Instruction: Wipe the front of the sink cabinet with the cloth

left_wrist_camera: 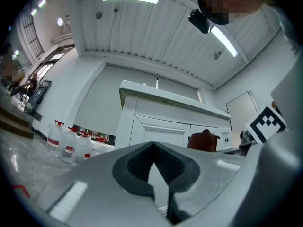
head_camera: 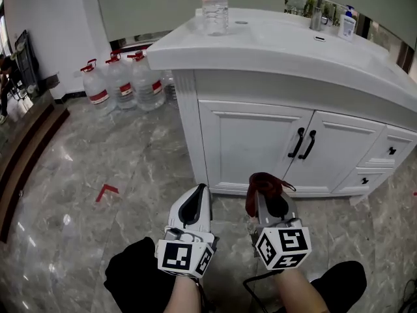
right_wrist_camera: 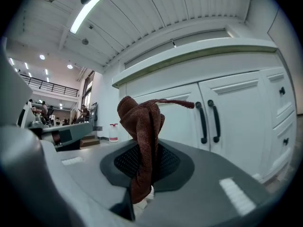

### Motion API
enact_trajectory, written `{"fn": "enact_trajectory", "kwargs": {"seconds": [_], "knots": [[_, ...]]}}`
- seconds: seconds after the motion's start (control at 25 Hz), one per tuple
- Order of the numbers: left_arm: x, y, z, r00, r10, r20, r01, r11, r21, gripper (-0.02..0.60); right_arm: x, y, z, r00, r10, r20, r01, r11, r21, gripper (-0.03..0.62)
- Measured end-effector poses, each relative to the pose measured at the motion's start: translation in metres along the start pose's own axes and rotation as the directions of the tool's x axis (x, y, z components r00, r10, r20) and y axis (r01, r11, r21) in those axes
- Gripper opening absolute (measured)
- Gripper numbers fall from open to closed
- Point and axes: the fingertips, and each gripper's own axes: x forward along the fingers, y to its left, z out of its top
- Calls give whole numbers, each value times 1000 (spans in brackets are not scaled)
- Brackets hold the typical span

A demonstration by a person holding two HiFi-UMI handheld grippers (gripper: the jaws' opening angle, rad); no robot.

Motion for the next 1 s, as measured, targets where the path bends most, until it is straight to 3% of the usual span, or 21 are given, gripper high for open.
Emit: {"fn": "enact_trajectory", "kwargs": {"seconds": [0.12, 0.28, 0.52, 0.84, 1.0], "knots": [[19, 18, -1, 1000, -17, -12, 17, 998, 59, 0, 37, 17, 9, 999, 38, 8, -38, 999, 6, 81], [37, 51, 4, 1000, -6, 0, 6, 998, 69, 0, 81, 35, 23, 998, 66, 15, -67, 997, 32, 81], [55, 89, 6, 1000, -6, -4, 6, 995, 101, 0, 127, 58, 54, 996, 81, 40, -79, 996, -37, 81], [61, 105, 12, 999, -33, 28, 33, 999, 22, 0, 159, 101, 93, 987, 140, 79, -136, 989, -56, 81], [61, 101, 10, 999, -45, 14, 44, 999, 21, 0, 172, 103, 98, 988, 136, 69, -134, 990, -33, 81]]}}
